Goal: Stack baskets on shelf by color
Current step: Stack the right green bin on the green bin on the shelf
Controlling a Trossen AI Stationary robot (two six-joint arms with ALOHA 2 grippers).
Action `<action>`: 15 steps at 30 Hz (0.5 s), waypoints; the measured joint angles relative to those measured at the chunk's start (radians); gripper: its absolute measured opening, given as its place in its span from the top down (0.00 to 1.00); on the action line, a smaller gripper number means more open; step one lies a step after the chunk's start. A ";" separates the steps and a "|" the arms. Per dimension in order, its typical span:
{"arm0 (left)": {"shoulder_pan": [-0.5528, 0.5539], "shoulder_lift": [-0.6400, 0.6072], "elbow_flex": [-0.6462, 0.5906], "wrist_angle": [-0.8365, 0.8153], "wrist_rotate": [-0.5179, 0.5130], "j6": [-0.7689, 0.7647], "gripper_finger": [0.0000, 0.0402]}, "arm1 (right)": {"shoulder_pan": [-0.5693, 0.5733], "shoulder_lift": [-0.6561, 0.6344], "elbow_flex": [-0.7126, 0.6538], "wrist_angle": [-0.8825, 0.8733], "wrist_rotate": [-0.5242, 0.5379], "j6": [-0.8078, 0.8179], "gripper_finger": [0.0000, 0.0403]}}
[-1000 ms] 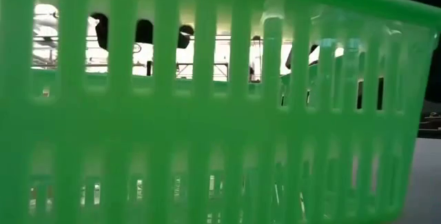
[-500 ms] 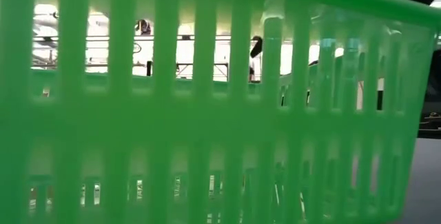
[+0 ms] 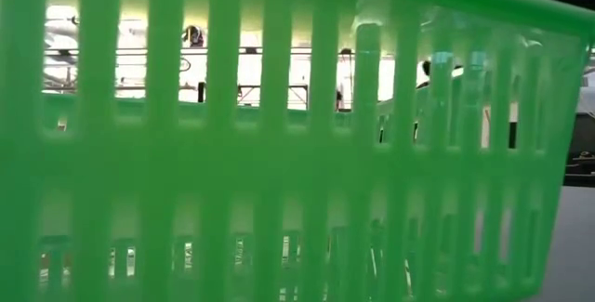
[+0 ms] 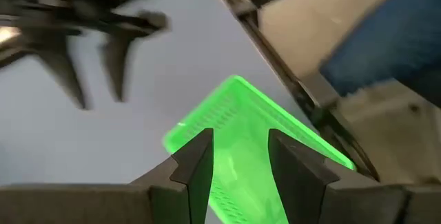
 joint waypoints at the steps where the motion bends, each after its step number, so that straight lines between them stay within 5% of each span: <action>1: -0.002 0.012 0.000 0.000 0.016 0.006 0.64 | 0.005 -0.020 -0.020 0.002 -0.002 0.051 0.61; 5: -0.002 0.040 -0.002 -0.003 0.034 -0.021 0.64 | 0.014 -0.078 -0.104 0.146 -0.088 0.081 0.65; 9: -0.001 0.040 -0.001 -0.004 0.020 -0.033 0.64 | 0.009 -0.096 -0.193 0.415 -0.332 -0.257 0.67; 15: -0.001 0.034 -0.001 -0.008 -0.032 -0.052 0.64 | -0.069 -0.011 -0.181 0.446 -0.463 -0.543 0.67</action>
